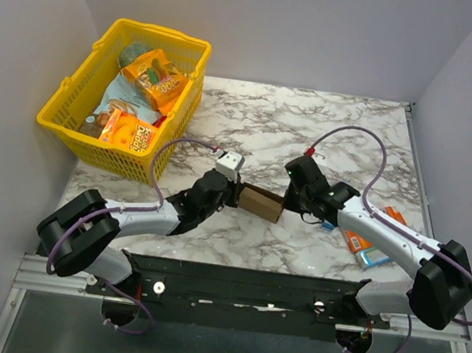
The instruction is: Fold the paper box
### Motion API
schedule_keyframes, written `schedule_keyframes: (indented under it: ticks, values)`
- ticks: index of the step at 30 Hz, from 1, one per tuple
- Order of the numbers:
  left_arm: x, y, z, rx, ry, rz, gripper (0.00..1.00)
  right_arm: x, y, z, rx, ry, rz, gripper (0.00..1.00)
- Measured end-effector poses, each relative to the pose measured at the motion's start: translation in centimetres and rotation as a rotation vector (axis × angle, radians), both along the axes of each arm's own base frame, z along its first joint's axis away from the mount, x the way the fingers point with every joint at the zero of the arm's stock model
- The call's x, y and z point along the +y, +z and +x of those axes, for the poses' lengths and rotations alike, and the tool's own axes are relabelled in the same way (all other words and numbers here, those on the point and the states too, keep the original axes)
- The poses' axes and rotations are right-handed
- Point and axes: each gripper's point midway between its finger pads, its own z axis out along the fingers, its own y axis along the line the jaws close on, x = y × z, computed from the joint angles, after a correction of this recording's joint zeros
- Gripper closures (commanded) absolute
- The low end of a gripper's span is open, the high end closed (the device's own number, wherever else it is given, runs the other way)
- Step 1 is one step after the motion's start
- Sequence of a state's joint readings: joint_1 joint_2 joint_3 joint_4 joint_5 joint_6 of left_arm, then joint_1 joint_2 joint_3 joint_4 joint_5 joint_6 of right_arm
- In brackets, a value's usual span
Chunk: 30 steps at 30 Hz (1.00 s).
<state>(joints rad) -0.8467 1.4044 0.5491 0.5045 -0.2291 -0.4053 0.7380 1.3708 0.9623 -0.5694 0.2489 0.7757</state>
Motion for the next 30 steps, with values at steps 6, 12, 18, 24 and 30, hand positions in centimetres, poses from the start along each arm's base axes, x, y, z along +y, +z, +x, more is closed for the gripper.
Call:
schedule_keyframes:
  ticks: [6, 12, 18, 24, 30]
  values:
    - [0.0, 0.0, 0.0, -0.001, 0.003, 0.003, 1.00, 0.0, -0.1, 0.0, -0.027, -0.055, 0.066, 0.99]
    - [0.0, 0.0, 0.1, 0.004, 0.017, 0.007, 1.00, -0.1, -0.2, -0.1, -0.060, -0.093, 0.122, 0.99]
    - [0.0, -0.1, 0.2, 0.012, 0.039, 0.010, 1.00, 0.2, -0.3, -0.7, -0.093, -0.104, 0.154, 0.99]
    - [-0.1, -0.1, 0.5, 0.026, 0.060, 0.020, 1.00, 0.4, -0.4, -1.3, -0.101, -0.101, 0.153, 0.99]
    - [-0.3, -0.2, 0.6, 0.040, 0.074, 0.026, 1.00, 0.6, -0.3, -2.3, -0.095, -0.101, 0.175, 0.99]
